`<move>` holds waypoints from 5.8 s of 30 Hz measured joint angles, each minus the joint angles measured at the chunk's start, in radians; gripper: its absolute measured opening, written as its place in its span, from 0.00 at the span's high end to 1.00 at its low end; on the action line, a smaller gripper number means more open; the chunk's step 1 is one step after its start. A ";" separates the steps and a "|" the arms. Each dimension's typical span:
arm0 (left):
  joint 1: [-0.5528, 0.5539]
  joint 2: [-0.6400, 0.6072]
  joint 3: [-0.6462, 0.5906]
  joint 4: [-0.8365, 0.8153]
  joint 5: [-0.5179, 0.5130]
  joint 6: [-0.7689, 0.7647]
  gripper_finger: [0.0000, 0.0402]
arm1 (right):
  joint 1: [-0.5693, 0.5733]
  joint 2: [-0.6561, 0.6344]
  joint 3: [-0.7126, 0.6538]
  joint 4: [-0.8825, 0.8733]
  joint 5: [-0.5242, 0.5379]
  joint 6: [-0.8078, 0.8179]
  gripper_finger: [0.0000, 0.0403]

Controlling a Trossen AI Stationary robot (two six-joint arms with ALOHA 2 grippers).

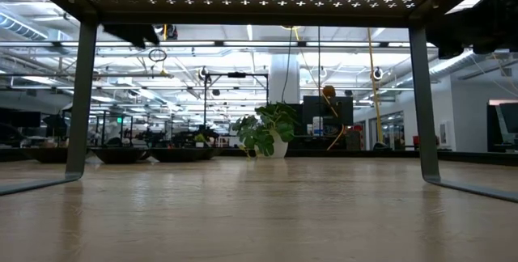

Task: Pick & Place Mini shaped plates
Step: Put the leaf-shaped plate on the shelf

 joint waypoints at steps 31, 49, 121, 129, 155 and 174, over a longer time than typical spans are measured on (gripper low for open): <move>0.679 0.689 0.002 -0.027 0.479 0.061 0.42 | 0.000 0.000 -0.001 0.002 0.000 0.000 0.71; 0.658 0.684 0.000 -0.030 0.517 0.068 0.42 | 0.000 0.000 -0.001 0.002 0.000 0.001 0.71; 0.736 0.477 -0.001 -0.163 0.570 0.182 0.96 | 0.000 0.000 -0.001 0.002 0.001 0.001 0.71; 0.717 0.256 -0.001 -0.167 0.772 0.181 0.96 | 0.000 0.000 -0.001 0.002 0.001 0.000 0.71; 0.091 -0.028 0.000 0.637 1.235 0.002 0.95 | 0.000 0.000 -0.001 0.002 0.001 0.000 0.71; -0.332 0.332 0.000 0.601 0.941 -0.046 0.97 | 0.000 0.000 -0.001 0.002 0.000 0.001 0.71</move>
